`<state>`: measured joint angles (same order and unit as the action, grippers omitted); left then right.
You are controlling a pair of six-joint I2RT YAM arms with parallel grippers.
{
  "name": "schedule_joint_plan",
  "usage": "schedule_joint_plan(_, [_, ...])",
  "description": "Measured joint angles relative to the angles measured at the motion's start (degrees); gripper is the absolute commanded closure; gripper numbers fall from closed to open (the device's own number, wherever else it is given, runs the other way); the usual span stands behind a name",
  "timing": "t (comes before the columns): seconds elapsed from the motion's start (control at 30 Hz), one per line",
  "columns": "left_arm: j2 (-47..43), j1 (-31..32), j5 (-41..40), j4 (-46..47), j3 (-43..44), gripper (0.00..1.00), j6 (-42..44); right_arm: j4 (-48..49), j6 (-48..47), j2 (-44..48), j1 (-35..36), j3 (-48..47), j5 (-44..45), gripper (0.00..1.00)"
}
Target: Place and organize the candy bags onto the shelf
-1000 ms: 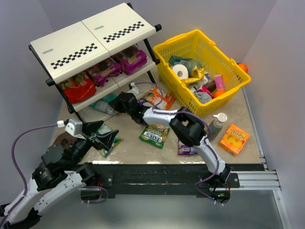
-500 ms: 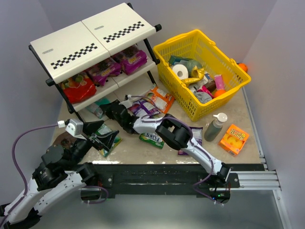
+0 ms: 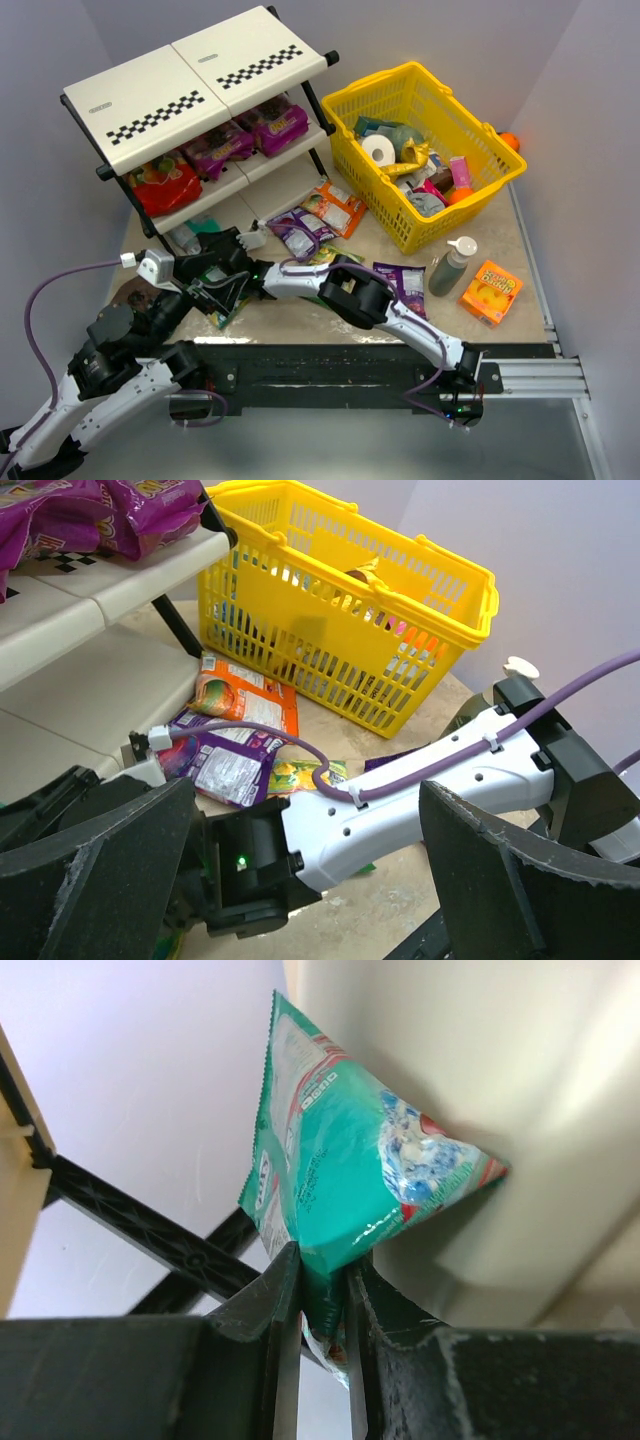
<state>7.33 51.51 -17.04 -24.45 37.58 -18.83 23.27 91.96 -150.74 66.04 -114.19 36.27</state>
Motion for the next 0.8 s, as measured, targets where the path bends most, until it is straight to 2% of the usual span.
schedule_joint_plan(0.1, [0.0,0.0,-0.2,0.0,0.0,0.00,0.0,-1.2,0.2,0.0,0.7,-0.1,1.7,0.59])
schedule_joint_plan(0.13, [0.0,0.0,-0.2,0.0,0.0,0.00,0.0,-1.4,0.2,0.0,0.8,-0.3,2.2,0.47])
schedule_joint_plan(0.23, [0.0,0.0,-0.3,0.0,0.0,0.00,0.0,-1.1,-0.6,0.0,0.6,-0.6,3.7,0.34])
schedule_joint_plan(0.27, [0.0,0.0,-0.3,0.0,0.0,0.00,0.0,-0.9,-1.0,0.0,0.5,-0.7,3.9,0.32])
schedule_joint_plan(0.6, [0.0,0.0,-0.8,0.0,0.0,0.00,0.0,-1.7,-4.8,2.7,0.1,2.8,3.5,0.45])
schedule_joint_plan(0.7, [0.0,0.0,-0.9,0.0,0.0,0.01,0.0,-2.3,-5.6,4.2,0.1,4.1,3.0,0.50])
schedule_joint_plan(0.8, [0.0,0.0,-1.1,0.0,0.0,0.01,0.0,-2.6,-5.7,4.8,0.2,4.2,2.3,0.59])
